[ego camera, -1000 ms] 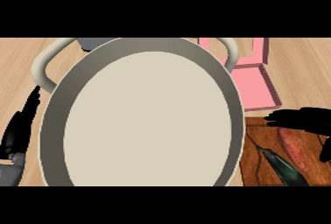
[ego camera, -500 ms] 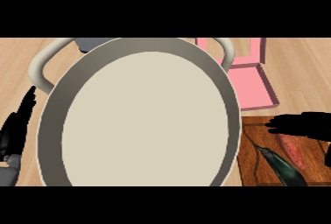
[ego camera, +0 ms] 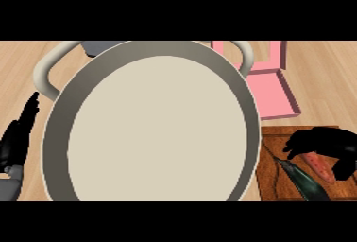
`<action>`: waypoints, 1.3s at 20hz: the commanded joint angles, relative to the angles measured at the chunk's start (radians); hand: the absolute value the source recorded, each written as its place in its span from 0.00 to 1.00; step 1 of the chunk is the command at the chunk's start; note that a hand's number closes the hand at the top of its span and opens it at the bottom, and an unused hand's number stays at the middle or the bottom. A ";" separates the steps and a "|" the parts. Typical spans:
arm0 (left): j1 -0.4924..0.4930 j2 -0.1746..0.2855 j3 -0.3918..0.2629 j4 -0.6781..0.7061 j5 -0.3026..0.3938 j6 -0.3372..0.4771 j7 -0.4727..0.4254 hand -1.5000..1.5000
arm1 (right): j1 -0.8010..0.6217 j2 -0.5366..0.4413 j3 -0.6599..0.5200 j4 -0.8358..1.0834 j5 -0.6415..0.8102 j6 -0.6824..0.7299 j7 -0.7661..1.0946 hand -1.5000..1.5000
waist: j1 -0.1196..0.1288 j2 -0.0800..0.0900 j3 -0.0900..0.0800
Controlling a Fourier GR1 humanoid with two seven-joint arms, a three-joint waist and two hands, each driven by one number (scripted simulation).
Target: Pick the sweet potato from the cutting board and place it in the cardboard box
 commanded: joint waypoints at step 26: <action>0.090 0.001 0.057 -0.039 -0.029 0.007 0.032 0.50 | 0.097 -0.005 -0.554 -0.096 -0.196 -0.593 0.984 1.00 | -0.096 -0.031 -0.007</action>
